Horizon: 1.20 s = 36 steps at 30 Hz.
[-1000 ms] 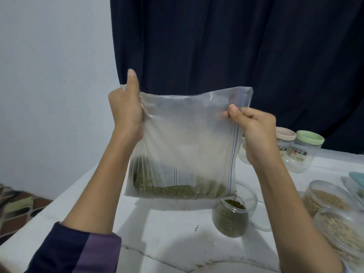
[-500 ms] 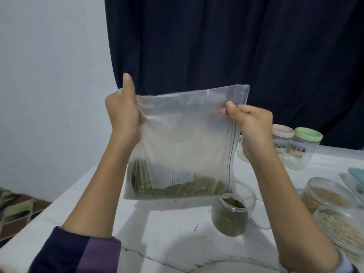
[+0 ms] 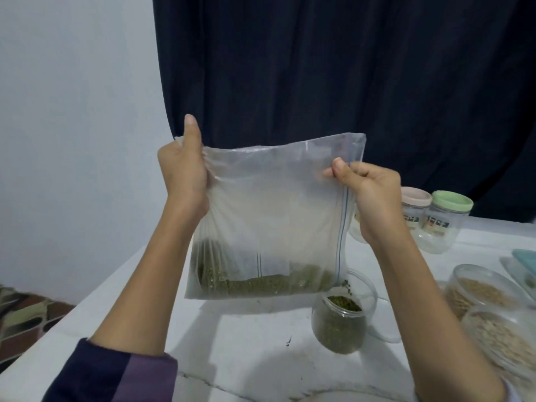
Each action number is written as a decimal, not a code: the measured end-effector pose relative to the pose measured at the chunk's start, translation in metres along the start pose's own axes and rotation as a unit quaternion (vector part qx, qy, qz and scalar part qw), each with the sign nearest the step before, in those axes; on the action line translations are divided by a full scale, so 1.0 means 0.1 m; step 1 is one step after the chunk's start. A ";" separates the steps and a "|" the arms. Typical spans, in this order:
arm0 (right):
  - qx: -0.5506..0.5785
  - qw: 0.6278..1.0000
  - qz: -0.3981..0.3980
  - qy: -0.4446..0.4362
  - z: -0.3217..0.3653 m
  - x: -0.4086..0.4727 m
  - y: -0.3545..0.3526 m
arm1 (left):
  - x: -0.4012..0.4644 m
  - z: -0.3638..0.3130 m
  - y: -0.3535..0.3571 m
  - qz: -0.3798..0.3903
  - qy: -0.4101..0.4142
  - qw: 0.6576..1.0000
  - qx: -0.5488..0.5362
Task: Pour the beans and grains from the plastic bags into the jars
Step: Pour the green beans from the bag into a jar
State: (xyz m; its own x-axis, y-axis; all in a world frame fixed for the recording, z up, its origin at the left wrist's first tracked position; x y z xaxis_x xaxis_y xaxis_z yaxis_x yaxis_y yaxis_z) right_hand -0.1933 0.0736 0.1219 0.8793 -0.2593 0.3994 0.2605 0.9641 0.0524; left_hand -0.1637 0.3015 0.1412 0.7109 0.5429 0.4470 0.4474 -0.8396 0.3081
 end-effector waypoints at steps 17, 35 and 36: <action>0.027 0.999 -0.027 -0.013 0.01 -0.11 0.01 | 0.00 -0.06 -0.02 -0.002 0.016 1.000 0.006; 0.005 0.999 0.039 0.029 0.06 -0.09 0.10 | -0.06 -0.04 -0.09 -0.008 0.010 1.000 0.010; 0.015 0.999 0.029 0.026 0.06 -0.09 0.09 | -0.06 -0.04 -0.09 -0.009 0.010 1.000 0.009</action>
State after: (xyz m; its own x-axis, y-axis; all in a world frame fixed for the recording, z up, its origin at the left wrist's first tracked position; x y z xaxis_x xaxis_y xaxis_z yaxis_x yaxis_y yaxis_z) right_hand -0.2013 0.0849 0.1246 0.9124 -0.2041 0.3546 0.1967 0.9788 0.0574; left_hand -0.1745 0.3053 0.1392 0.6916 0.5581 0.4585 0.4699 -0.8297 0.3012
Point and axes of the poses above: each hand's wrist, its own x-axis towards the middle knuckle, its own y-axis out of the palm, z = x × y, the point moved 2 cm from there along x, towards the middle knuckle, and after that the axes turned 5 degrees about y, right-handed, at the moved point
